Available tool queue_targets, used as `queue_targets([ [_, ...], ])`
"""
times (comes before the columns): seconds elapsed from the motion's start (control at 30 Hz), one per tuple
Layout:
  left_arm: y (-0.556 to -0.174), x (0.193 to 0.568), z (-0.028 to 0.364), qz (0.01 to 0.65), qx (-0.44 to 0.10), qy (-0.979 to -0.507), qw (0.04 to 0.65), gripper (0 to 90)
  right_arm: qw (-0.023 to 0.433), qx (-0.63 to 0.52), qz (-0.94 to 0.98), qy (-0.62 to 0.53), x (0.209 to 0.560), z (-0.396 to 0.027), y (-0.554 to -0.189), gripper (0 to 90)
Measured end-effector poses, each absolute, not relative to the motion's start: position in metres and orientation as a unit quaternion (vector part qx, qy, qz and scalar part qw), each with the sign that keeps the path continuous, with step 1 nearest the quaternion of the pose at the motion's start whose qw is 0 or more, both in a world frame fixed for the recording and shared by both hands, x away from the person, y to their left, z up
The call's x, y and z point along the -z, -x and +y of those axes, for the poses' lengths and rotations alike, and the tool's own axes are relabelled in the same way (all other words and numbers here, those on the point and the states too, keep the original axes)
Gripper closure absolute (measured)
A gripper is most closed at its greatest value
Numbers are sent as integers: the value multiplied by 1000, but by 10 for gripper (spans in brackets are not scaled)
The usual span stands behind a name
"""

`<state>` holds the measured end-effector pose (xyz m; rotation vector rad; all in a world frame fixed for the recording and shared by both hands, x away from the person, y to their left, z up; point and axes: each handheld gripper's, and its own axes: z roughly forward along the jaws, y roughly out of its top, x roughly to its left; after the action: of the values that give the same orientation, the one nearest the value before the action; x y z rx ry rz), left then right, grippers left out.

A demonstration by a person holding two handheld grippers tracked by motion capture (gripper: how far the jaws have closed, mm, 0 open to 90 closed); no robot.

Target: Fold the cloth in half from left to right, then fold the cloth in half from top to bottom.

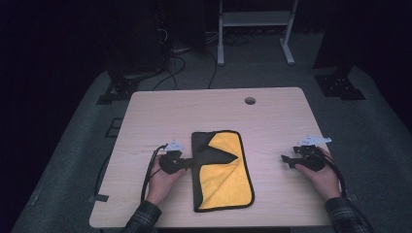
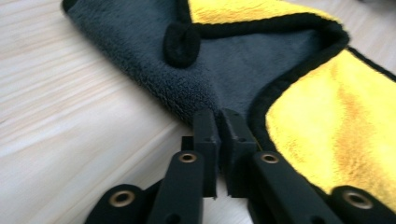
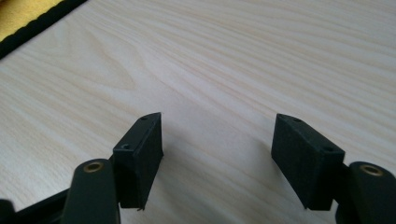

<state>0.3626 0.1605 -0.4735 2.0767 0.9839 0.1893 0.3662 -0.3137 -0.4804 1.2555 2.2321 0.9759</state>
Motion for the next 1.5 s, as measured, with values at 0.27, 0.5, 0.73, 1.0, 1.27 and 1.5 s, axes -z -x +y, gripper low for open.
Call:
queue_targets([
  [0.27,-362,474,160,384,-124,-832,381,449,181,-400,800,-408,459,-270,-370,475],
  [0.5,-361,477,159,380,-150,-833,373,315,149,-431,811,-366,446,-226,-374,549],
  [0.73,-364,482,162,385,-165,-826,377,155,113,-446,825,-327,439,-172,-388,526],
  [1.0,-367,483,161,400,-172,-823,364,58,107,-433,840,-308,445,-138,-406,532],
  [1.27,-370,483,160,408,-173,-824,354,1,111,-420,852,-291,443,-108,-423,533],
  [1.5,-370,483,160,406,-174,-825,353,1,107,-402,865,-281,452,-81,-433,527],
])
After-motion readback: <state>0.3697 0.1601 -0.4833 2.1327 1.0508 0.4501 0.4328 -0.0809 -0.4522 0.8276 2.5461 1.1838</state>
